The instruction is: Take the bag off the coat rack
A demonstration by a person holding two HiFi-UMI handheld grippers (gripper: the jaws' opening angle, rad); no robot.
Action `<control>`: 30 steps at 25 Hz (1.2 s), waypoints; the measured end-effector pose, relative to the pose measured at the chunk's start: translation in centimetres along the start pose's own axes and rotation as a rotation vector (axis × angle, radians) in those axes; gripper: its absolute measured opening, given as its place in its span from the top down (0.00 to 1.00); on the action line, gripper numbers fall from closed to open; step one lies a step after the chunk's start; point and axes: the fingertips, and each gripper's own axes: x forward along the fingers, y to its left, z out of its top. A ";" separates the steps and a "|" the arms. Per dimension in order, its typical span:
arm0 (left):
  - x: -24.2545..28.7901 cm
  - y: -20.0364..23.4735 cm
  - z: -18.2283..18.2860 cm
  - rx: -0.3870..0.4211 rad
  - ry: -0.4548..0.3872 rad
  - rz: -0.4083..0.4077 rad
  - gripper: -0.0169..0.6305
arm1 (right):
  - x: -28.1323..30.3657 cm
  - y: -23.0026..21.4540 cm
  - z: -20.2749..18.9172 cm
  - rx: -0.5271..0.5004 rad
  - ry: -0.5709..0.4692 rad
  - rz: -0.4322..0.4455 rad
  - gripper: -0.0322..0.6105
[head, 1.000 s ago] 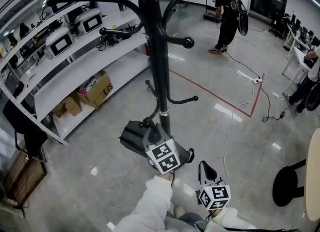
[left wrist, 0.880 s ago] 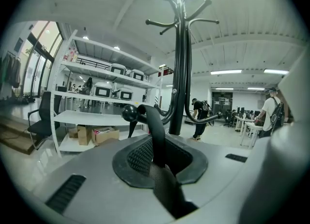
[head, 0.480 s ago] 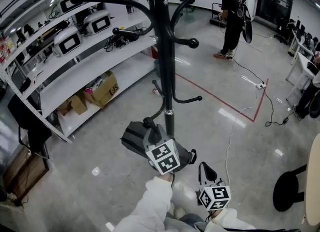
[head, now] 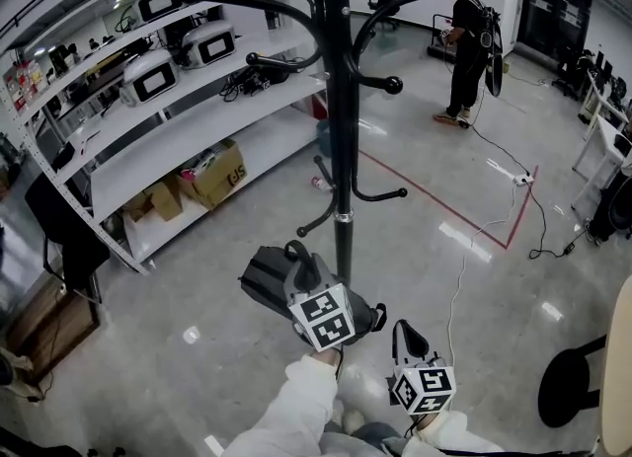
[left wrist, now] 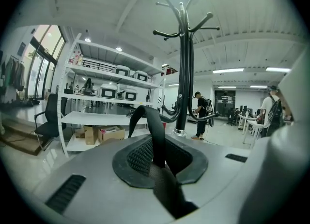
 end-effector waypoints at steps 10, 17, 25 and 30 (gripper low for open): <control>-5.5 -0.2 -2.1 0.087 0.029 -0.044 0.90 | -0.6 2.5 0.2 -0.010 -0.007 0.063 0.93; -10.7 0.5 -2.9 0.063 0.035 -0.090 0.90 | -1.6 3.9 -0.5 0.000 -0.005 0.082 0.93; -15.7 0.9 -5.1 0.043 0.076 -0.133 0.90 | -4.2 5.5 -0.1 -0.023 -0.035 0.086 0.93; -18.0 0.8 -6.1 0.056 0.080 -0.169 0.90 | -5.8 6.0 -1.0 -0.018 -0.043 0.059 0.93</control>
